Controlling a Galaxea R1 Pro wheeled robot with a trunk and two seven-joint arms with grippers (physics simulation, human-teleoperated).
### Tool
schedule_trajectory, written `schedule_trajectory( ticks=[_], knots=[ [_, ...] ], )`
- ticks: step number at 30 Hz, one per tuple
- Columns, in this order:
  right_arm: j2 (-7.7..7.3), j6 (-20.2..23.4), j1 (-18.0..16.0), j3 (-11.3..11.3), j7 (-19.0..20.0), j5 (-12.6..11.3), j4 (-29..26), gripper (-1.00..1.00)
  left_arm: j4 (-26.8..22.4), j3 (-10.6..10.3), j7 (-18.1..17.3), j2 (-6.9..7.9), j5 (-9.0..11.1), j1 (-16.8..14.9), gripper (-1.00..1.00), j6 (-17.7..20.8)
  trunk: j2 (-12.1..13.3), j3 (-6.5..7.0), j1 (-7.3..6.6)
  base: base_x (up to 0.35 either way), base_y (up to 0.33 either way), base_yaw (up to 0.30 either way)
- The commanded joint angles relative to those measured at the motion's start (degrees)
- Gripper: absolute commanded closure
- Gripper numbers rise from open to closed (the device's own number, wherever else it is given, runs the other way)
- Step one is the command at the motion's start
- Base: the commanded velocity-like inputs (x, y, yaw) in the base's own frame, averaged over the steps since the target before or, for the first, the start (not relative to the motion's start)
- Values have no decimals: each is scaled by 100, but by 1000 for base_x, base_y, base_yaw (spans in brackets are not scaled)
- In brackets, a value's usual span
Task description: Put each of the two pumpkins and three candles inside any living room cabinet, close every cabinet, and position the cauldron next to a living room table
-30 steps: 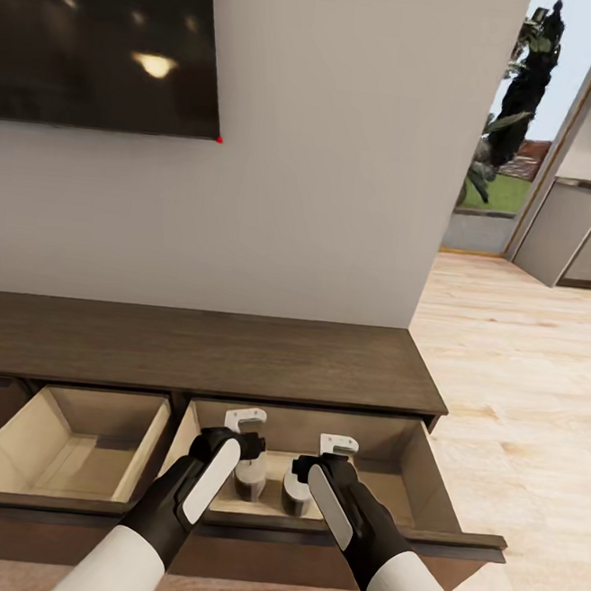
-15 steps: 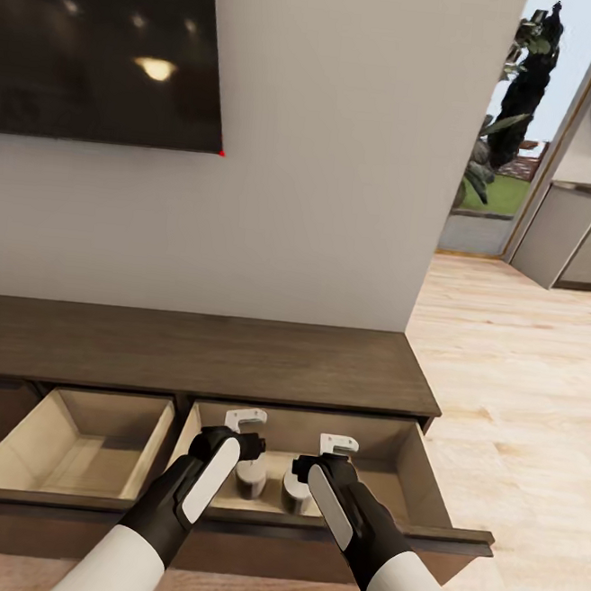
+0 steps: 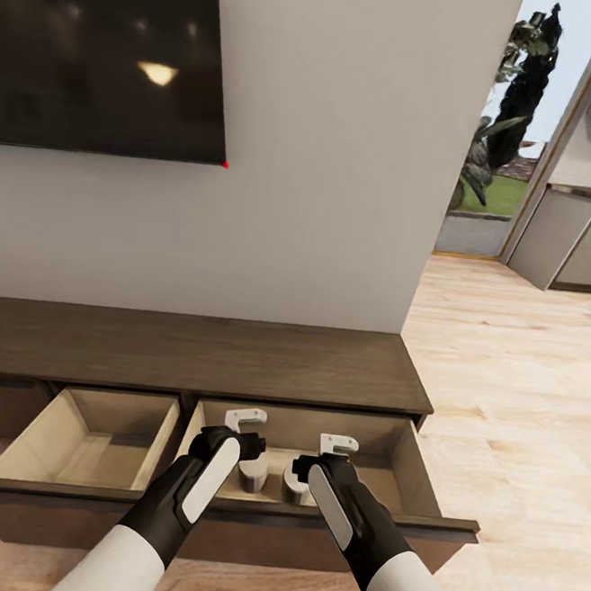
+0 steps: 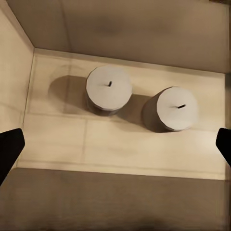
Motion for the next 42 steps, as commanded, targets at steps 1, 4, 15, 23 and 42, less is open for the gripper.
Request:
schedule_trajectory(
  ticks=[1, 4, 15, 23, 42],
  knots=[
    [0, 10, -4, 10, -54, -52, -5, -100, -6, -6, 56, 0, 59, -2, -100, 6, 39, 13, -24, -61, 0, 0],
    [0, 10, -4, 10, -54, -52, -5, -100, -6, -1, 57, 0, 59, -1, -100, 4, 159, 67, -90, -28, 0, 0],
    [0, 1, -4, 11, -54, -49, -5, -100, -6, 1, 57, 0, 57, -1, -100, 3, 601, 264, -332, -3, 0, 0],
    [0, 1, -4, 12, -54, -49, -5, -100, -6, 0, 57, 0, 59, -1, -100, 4, 921, 408, -508, 0, 0, 0],
    [0, -34, 1, -220, -89, -111, -64, -100, -6, 663, 48, 52, 0, -17, -100, 420, 1683, 749, -925, 0, 0, 0]
  ],
)
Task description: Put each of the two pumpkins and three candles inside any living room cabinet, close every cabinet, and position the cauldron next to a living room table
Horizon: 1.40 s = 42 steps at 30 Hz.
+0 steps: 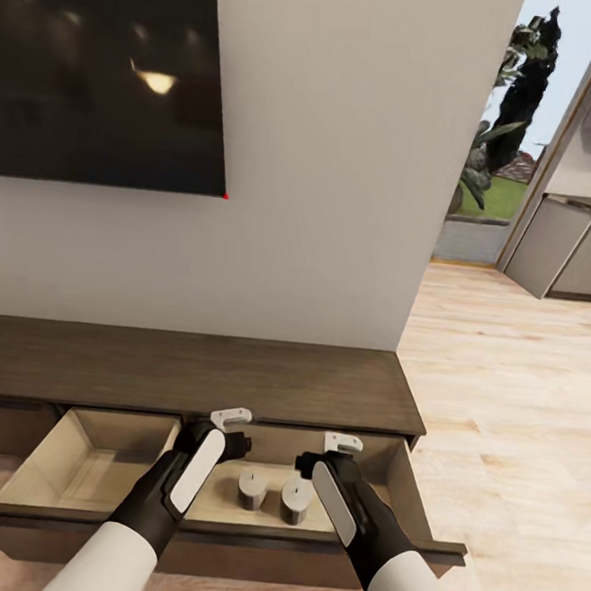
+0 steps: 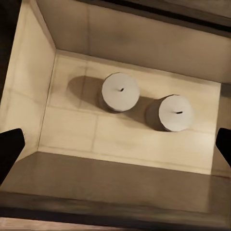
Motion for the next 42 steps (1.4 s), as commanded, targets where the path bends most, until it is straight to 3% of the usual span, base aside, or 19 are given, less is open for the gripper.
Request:
schedule_trajectory(
  ticks=[1, 17, 25, 42],
  knots=[
    [0, 6, -3, -7, -50, -52, -10, -100, -6, 7, 58, 1, 57, -4, -100, 24, 39, 13, -23, 0, 0, 0],
    [0, -112, 0, -16, -42, -34, -26, -100, -6, 26, 58, -9, 49, -4, -100, 57, 681, 300, -375, 0, 0, 0],
    [0, -115, 0, -22, -50, -67, -174, -100, -6, 30, 56, -9, 56, -4, -100, 57, 681, 295, -375, 0, 0, -48],
    [0, -106, 0, -26, -42, -79, -211, -100, -13, 35, 51, -9, 67, -4, -100, 53, 681, 258, -375, 0, 0, -260]
  ],
)
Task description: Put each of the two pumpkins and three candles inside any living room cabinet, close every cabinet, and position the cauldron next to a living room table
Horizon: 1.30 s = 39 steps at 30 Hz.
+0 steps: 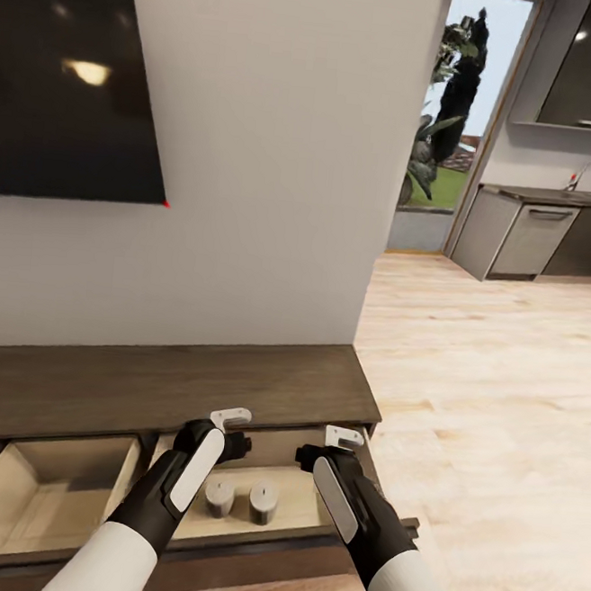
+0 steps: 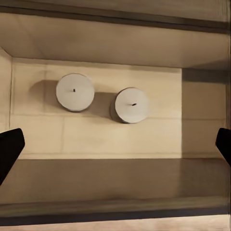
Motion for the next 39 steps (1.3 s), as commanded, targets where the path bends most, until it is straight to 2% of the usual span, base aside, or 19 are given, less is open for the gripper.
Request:
schedule_trajectory(
  ticks=[1, 12, 27, 39],
  knots=[
    [0, 8, -6, 13, -53, -52, -4, -100, -9, -8, 59, 2, 62, -2, -100, 10, -3, -7, -1, 0, 0, -272],
    [0, 16, -6, 13, -48, -55, -2, -100, -13, -8, 59, -6, 65, -4, -100, 6, -3, -30, -1, 0, 0, -272],
    [0, 26, -6, 13, -48, -61, 5, -100, -255, -22, 43, 1, 70, -2, -100, -69, -3, -60, -1, -1, 0, -272],
    [0, 26, -6, 5, -44, -69, 12, -100, -257, -31, 39, 2, 71, -2, -100, -66, -3, -85, -1, -86, 0, -272]
  ],
)
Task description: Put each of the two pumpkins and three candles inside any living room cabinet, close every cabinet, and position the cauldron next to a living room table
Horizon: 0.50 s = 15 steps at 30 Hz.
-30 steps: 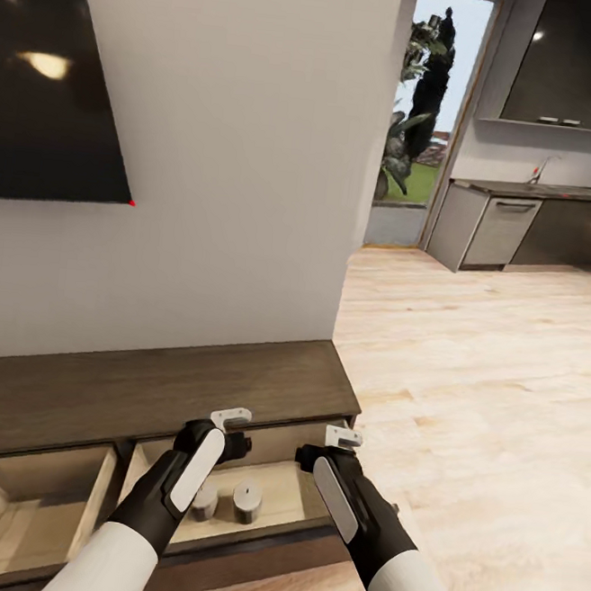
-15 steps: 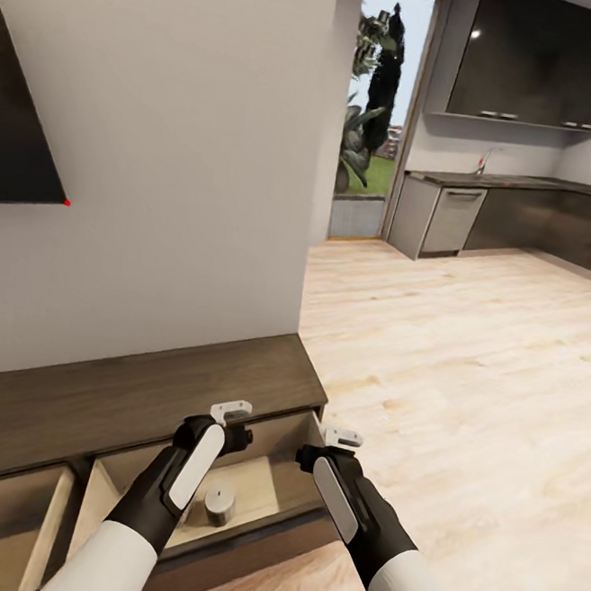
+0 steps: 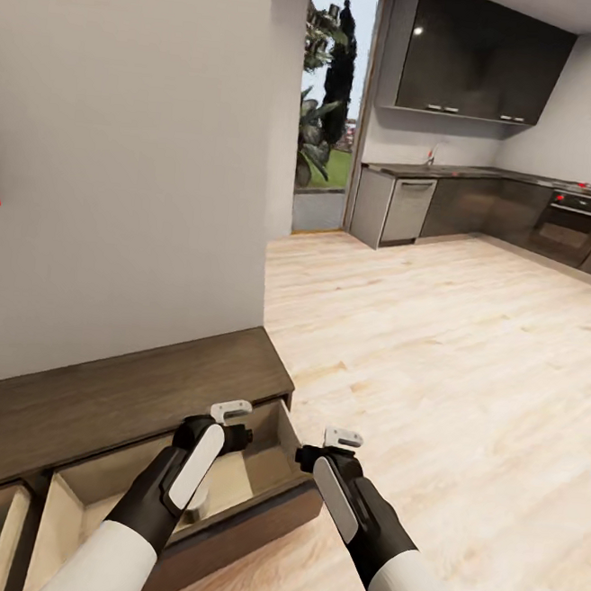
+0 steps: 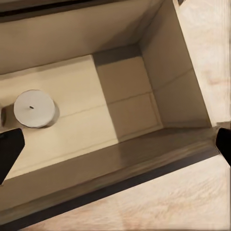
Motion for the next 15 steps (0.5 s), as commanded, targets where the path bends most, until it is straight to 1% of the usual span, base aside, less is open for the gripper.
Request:
schedule_trajectory(
  ticks=[1, 15],
  knots=[
    [0, 7, -6, 13, -55, -52, -3, -100, -9, -8, 58, 2, 61, -2, -100, 9, -3, -7, -1, -12, 0, -272],
    [0, 7, -6, 12, -58, -53, -5, -100, -9, -46, 56, -6, 70, -2, -100, 8, -3, -36, -1, -2, 0, -272]
  ],
)
